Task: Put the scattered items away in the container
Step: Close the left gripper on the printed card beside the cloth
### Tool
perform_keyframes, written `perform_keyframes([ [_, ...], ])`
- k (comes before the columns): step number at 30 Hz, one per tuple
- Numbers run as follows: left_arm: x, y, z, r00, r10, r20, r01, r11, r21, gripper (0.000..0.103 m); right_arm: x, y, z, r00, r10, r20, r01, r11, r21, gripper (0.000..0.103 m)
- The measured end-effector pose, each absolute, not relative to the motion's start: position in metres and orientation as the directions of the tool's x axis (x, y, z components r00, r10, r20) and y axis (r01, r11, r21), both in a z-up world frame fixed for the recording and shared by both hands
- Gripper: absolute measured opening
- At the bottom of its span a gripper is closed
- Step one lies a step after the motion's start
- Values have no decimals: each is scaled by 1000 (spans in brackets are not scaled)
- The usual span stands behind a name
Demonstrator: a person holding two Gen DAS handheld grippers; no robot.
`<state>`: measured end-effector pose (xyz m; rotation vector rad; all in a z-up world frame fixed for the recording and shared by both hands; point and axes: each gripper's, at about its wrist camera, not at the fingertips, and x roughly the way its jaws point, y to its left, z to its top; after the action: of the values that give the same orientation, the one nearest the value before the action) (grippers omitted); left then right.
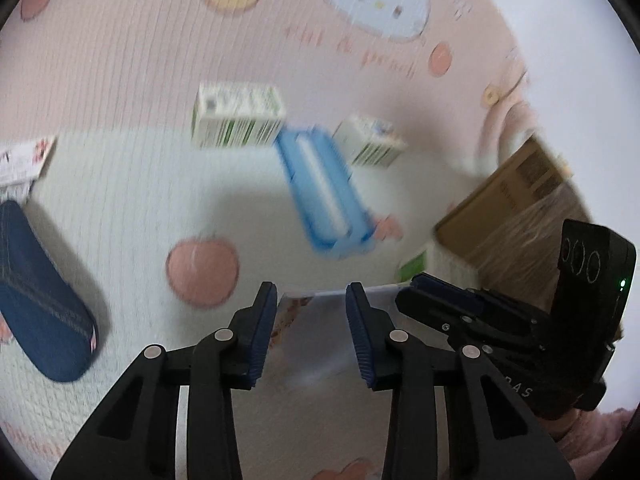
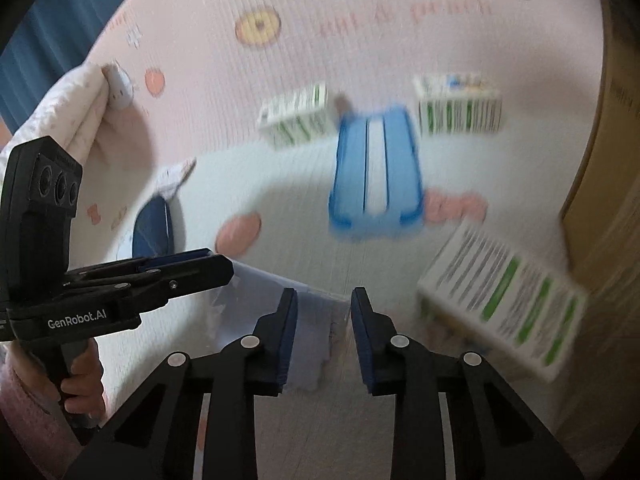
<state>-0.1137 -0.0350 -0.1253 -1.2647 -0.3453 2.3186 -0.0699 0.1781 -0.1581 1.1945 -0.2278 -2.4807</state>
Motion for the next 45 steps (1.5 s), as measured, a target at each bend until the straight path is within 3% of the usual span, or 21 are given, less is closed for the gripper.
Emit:
perform_keyframes([
  [6, -94, -39, -114, -493, 571, -656, -316, -821, -477, 39, -58, 182, -139, -614, -403, -679, 310, -914, 263, 25],
  [15, -54, -49, -152, -368, 589, -720, -221, -807, -548, 37, -15, 180, -160, -495, -447, -745, 336, -889, 310, 25],
  [21, -43, -43, -166, -332, 522, -786, -206, -853, -480, 35, -5, 180, -179, -407, -463, -787, 315, -880, 355, 25],
  [26, -51, -49, -168, -327, 530, -783, -154, -847, -509, 42, -13, 194, -178, -413, -466, -782, 257, -884, 391, 25],
  [29, -57, -54, -182, -292, 534, -793, -88, -841, -534, 43, -23, 202, -185, -403, -445, -800, 211, -895, 392, 33],
  [32, -58, -58, -186, -297, 563, -771, -54, -816, -575, 43, -34, 204, -198, -375, -441, -815, 179, -898, 403, 34],
  [39, -57, -51, -191, -342, 573, -745, 16, -789, -614, 42, -37, 203, -213, -414, -540, -732, 159, -835, 526, 34],
  [44, -57, -46, -190, -345, 561, -753, 10, -799, -601, 38, -39, 203, -212, -401, -550, -733, 153, -829, 538, 32],
  [45, -57, -46, -190, -348, 550, -759, 15, -806, -592, 36, -40, 202, -212, -388, -560, -732, 152, -822, 548, 24],
])
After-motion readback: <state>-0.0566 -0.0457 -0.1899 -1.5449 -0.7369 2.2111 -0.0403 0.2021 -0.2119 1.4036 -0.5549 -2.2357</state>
